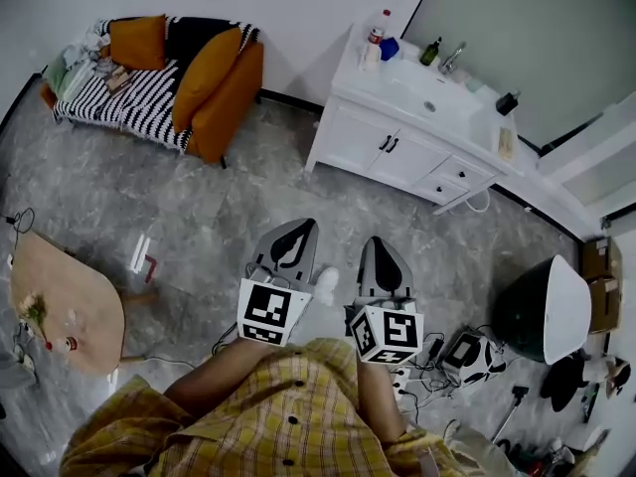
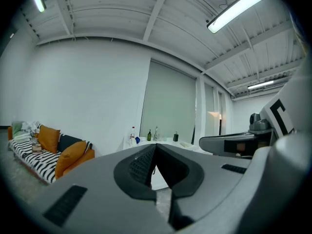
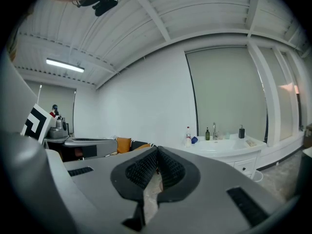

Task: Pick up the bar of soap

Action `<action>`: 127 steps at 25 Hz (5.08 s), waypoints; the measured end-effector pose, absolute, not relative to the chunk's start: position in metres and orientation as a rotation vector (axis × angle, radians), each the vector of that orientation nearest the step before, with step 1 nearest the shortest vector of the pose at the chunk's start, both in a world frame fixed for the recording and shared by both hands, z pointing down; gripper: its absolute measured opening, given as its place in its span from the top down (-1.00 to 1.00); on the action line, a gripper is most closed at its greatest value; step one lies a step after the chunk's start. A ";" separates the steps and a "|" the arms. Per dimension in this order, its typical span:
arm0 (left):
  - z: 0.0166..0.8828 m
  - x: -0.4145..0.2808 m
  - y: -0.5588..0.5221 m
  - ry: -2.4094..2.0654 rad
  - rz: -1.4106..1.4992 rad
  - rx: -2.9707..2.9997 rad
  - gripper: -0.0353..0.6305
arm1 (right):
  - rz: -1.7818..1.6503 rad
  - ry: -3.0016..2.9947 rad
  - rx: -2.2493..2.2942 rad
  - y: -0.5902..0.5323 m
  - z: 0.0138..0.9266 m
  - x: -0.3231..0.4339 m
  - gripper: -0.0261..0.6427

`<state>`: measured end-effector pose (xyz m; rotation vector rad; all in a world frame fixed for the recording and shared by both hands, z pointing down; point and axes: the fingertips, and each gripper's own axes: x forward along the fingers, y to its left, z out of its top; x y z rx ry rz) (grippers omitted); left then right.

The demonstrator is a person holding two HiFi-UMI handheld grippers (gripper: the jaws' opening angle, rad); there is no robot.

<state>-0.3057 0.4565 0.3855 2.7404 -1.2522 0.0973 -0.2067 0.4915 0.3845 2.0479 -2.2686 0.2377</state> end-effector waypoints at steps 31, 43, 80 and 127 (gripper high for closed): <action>0.398 -0.032 -0.025 -1.379 0.293 2.597 0.86 | 0.416 -2.317 2.011 0.025 0.398 0.070 0.87; 0.406 0.001 -0.223 -1.328 0.276 2.572 0.86 | 0.404 -2.228 2.031 -0.153 0.402 0.106 0.87; 0.587 0.082 -0.412 -1.247 0.740 2.231 0.55 | 0.512 -2.173 2.014 -0.319 0.432 0.181 0.87; 0.668 0.102 -0.446 -1.404 0.974 1.950 0.29 | 0.663 -2.150 2.000 -0.340 0.471 0.220 0.87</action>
